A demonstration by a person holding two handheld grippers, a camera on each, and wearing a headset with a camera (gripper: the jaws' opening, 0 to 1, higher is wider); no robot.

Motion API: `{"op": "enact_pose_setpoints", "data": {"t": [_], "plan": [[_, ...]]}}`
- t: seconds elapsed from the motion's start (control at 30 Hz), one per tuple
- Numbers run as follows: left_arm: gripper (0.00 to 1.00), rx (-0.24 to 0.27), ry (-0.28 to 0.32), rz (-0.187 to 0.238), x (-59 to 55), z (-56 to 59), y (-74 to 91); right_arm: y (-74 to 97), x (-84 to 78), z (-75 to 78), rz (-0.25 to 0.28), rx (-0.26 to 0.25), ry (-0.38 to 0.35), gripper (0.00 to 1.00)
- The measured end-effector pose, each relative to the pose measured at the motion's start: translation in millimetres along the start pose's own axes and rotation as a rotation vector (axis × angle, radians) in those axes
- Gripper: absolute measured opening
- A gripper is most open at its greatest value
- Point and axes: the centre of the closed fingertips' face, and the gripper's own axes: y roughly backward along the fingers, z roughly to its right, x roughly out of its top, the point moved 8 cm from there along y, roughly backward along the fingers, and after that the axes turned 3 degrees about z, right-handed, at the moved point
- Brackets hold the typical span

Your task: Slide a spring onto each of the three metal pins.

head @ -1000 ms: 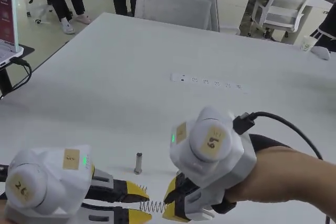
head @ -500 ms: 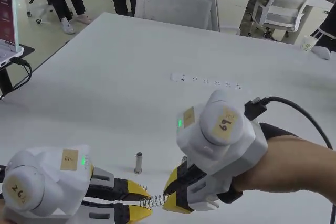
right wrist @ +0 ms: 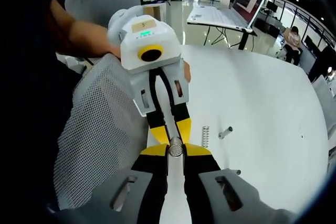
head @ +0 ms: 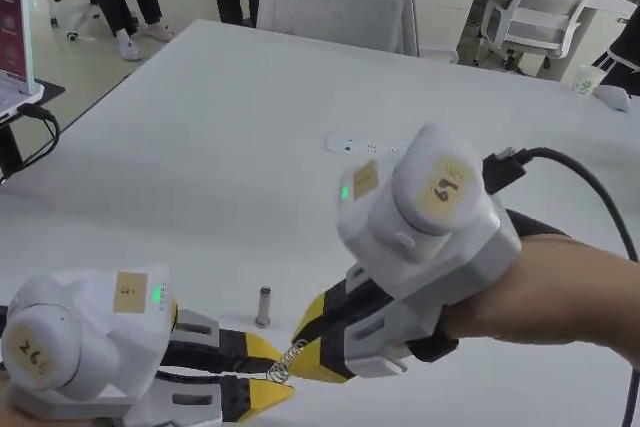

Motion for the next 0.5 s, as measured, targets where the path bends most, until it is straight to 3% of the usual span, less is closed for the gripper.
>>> {"op": "enact_pose_setpoints", "data": {"t": [0.5], "plan": [[0.02, -0.003, 0.024, 0.024, 0.9, 0.9, 0.9, -8.9, -0.2, 1.8, -0.026, 0.027, -0.002, 0.08]]}}
